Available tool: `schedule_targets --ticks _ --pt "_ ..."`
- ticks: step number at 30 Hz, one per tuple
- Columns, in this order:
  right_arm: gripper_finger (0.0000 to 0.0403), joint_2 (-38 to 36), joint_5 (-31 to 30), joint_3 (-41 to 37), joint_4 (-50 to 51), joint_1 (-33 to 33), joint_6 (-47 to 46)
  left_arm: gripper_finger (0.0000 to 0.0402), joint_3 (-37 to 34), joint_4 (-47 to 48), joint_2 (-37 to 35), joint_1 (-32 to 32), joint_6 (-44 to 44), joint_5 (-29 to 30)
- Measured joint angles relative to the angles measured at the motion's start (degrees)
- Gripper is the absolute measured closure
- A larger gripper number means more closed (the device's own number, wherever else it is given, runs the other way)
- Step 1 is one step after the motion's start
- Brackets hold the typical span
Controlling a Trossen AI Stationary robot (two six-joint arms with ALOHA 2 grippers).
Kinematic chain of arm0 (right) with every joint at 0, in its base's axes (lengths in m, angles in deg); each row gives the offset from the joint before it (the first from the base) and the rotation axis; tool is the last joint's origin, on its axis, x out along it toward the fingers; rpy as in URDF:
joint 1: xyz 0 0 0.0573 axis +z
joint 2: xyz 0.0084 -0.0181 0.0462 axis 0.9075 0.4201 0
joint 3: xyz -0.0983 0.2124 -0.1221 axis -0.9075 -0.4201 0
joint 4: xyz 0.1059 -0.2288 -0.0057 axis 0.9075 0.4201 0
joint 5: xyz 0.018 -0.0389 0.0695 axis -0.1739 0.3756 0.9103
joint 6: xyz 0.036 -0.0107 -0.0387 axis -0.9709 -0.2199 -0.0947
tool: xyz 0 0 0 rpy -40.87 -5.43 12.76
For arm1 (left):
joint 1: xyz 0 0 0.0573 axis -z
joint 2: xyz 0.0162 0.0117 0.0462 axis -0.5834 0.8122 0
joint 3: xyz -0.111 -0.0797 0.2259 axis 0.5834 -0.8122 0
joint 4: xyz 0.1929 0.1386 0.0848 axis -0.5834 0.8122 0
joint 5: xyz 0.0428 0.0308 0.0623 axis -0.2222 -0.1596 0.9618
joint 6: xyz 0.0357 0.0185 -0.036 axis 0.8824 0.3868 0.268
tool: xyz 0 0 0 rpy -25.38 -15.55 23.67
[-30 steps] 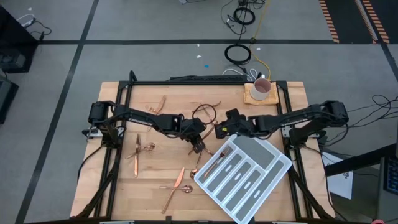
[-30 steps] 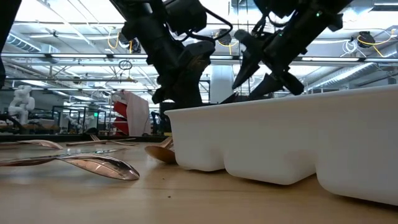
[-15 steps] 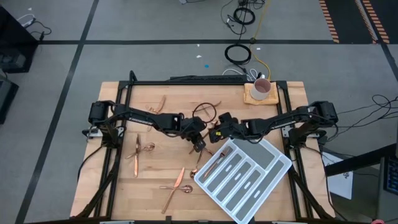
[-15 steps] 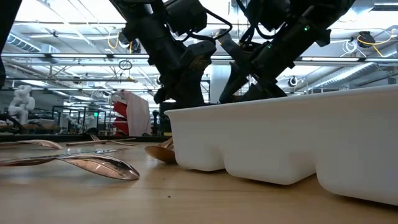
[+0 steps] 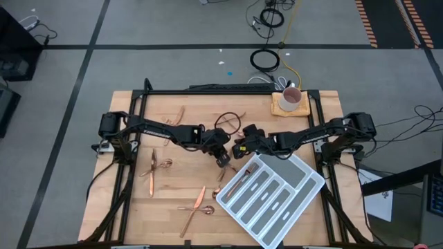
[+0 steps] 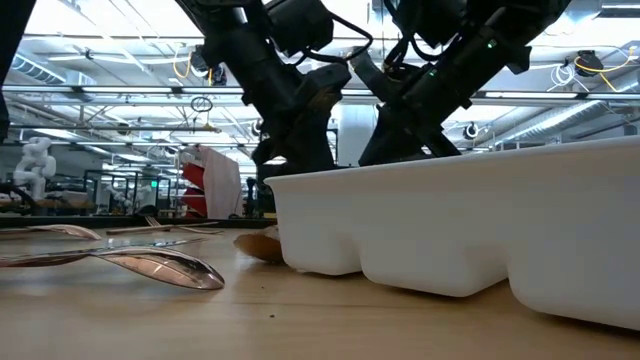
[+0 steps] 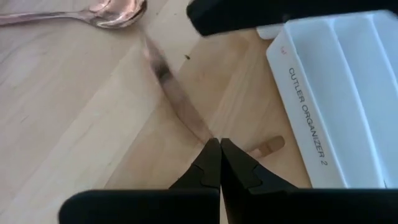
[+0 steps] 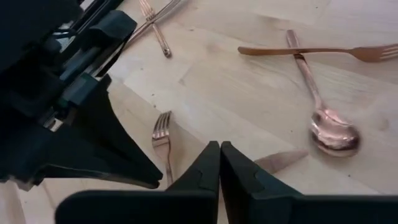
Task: Sort silverware
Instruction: Put the gold knife into the silverware tray
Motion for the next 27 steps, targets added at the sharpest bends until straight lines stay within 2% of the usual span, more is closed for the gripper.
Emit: schedule_targets --ticks 5,10,14,21,24,27 --pt "0.0401 0.0 1.5 0.0 1.4 -0.3 -1.7 0.0402 0.0 0.5 0.0 -0.4 0.0 0.1" --pt "0.0375 0.0 10.6 0.0 7.6 -1.3 1.9 0.0401 0.0 1.0 0.0 -0.3 2.5 0.1" --pt "0.0317 0.0 16.8 0.2 9.3 -3.1 -0.5 0.0384 0.0 2.0 0.0 -0.6 1.1 -0.4" --pt "0.0188 0.0 18.1 2.9 12.1 -7.1 -3.6 0.0347 0.0 1.9 0.0 -3.5 0.9 -3.6" --pt "0.0156 -0.1 18.0 3.2 16.8 -8.7 -7.2 0.0344 0.0 2.0 0.0 -4.2 1.4 -5.1" --pt "0.0148 -0.1 18.5 3.2 20.0 -10.0 -9.9 0.0343 0.0 1.9 0.0 -4.8 2.7 -6.1"
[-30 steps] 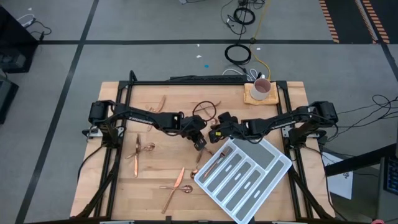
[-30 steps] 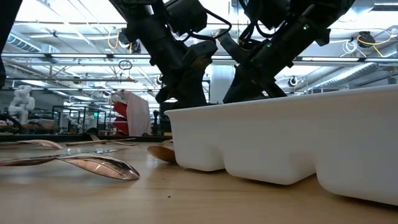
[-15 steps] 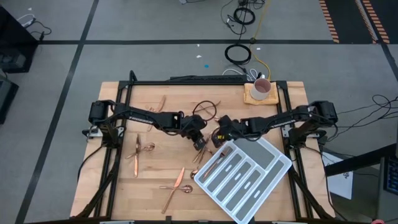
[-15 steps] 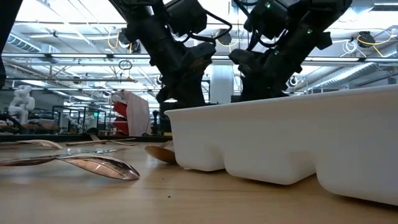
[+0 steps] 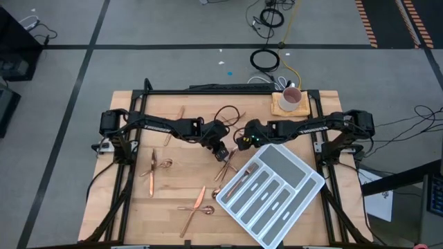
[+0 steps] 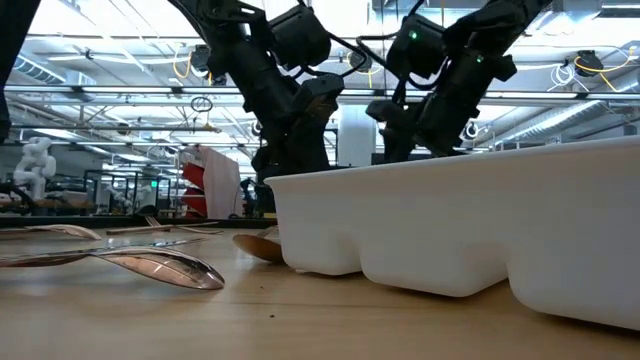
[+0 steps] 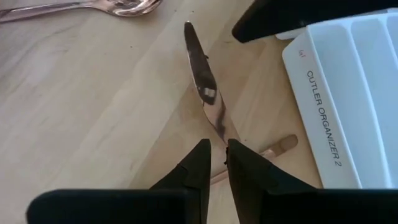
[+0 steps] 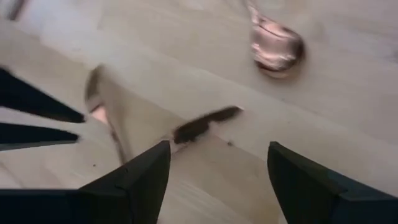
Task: Sort silverware
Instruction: Put the gold knife into the silverware tray
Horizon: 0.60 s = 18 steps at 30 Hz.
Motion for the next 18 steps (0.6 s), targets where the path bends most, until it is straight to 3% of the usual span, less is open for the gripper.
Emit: schedule_targets --ticks 10,18 --pt "0.0158 1.0 1.4 0.0 -1.6 -1.6 -3.8 0.0343 0.0 0.0 0.0 -1.1 2.9 -1.0" --pt "0.0158 9.7 4.3 5.3 -2.5 -1.5 -4.8 0.0343 0.0 0.6 0.0 -1.6 4.6 -1.9"
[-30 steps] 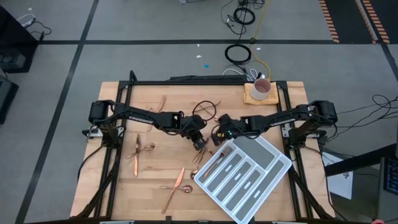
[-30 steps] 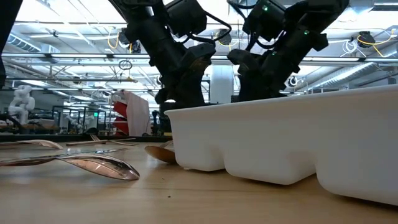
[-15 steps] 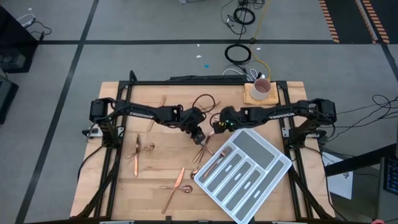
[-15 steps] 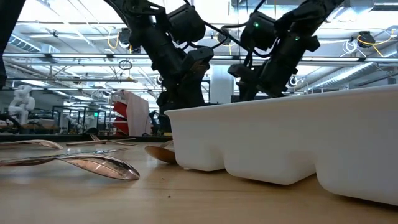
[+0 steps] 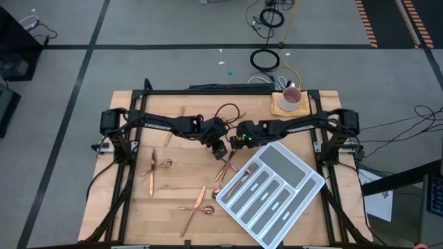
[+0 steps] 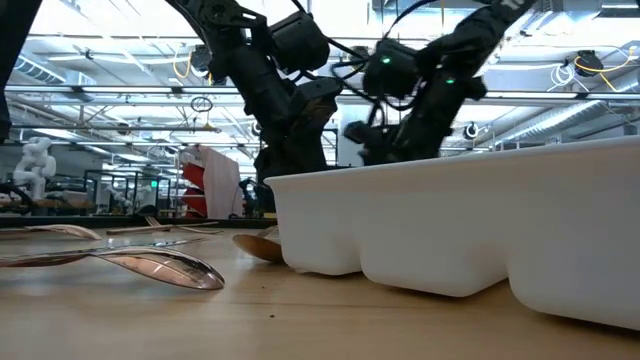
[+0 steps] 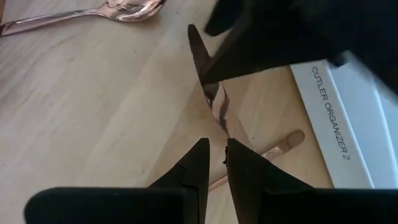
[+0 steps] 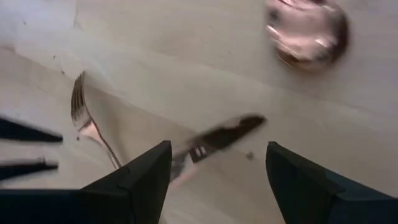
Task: Sort silverware
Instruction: Put the gold knife into the silverware tray
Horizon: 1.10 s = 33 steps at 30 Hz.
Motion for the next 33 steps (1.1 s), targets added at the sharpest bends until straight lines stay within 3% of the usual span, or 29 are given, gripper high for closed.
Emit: schedule_targets --ticks 8,33 --pt "0.0166 6.8 0.0 7.8 2.9 0.4 1.0 0.0343 0.0 1.3 0.0 0.0 1.6 0.0" --pt "0.0208 9.0 0.2 7.8 -0.9 0.6 -1.4 0.0343 -0.1 1.7 0.0 -1.1 3.0 0.9"
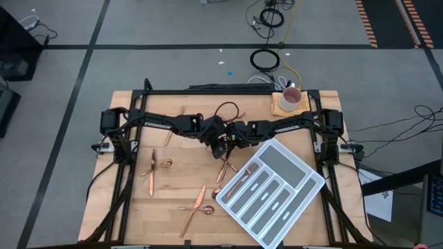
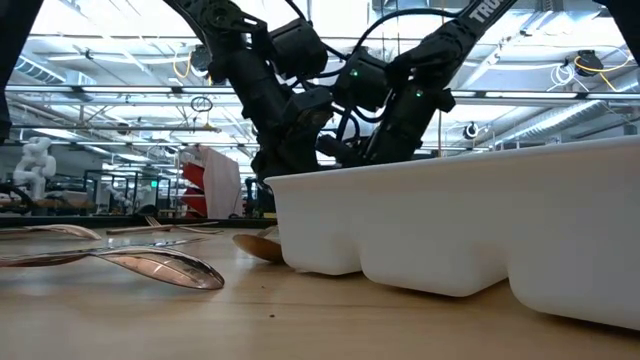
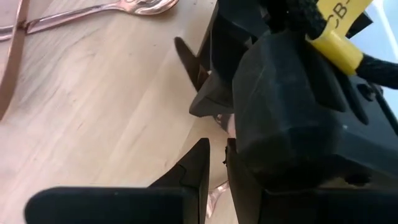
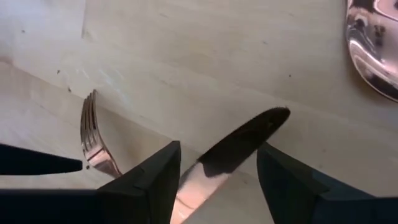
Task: Sort silverware
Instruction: Put the gold knife into the silverware tray
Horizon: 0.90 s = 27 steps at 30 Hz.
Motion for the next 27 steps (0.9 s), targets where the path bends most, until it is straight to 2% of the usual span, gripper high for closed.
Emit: schedule_targets --ticks 4,7,10,13,14,21,27 --pt "0.0218 1.2 0.9 0.0 -1.7 0.0 -0.5 0.0343 0.0 0.7 0.0 0.0 0.1 0.0" --pt "0.0240 2.0 1.8 0.0 -2.9 0.0 -1.9 0.0343 -0.1 1.1 0.0 0.0 0.1 0.0" --pt "0.0290 2.2 2.4 0.0 -3.3 0.0 -2.0 0.0343 -0.1 1.2 0.0 0.0 1.0 0.0" --pt "0.0372 2.3 3.0 0.0 -3.5 -0.4 -0.3 0.0343 -0.1 1.1 0.1 0.0 1.6 0.0" --pt "0.0385 2.3 3.1 0.0 -3.8 -0.5 0.3 0.0343 -0.1 1.1 0.1 -0.1 1.7 0.0" --pt "0.0401 2.3 3.9 0.0 -4.6 -0.8 0.5 0.0343 0.0 1.9 0.0 -0.9 2.7 -0.1" --pt "0.0402 2.4 4.2 0.0 -6.5 -0.7 1.2 0.0343 0.1 10.2 -2.7 -3.5 3.2 0.9"
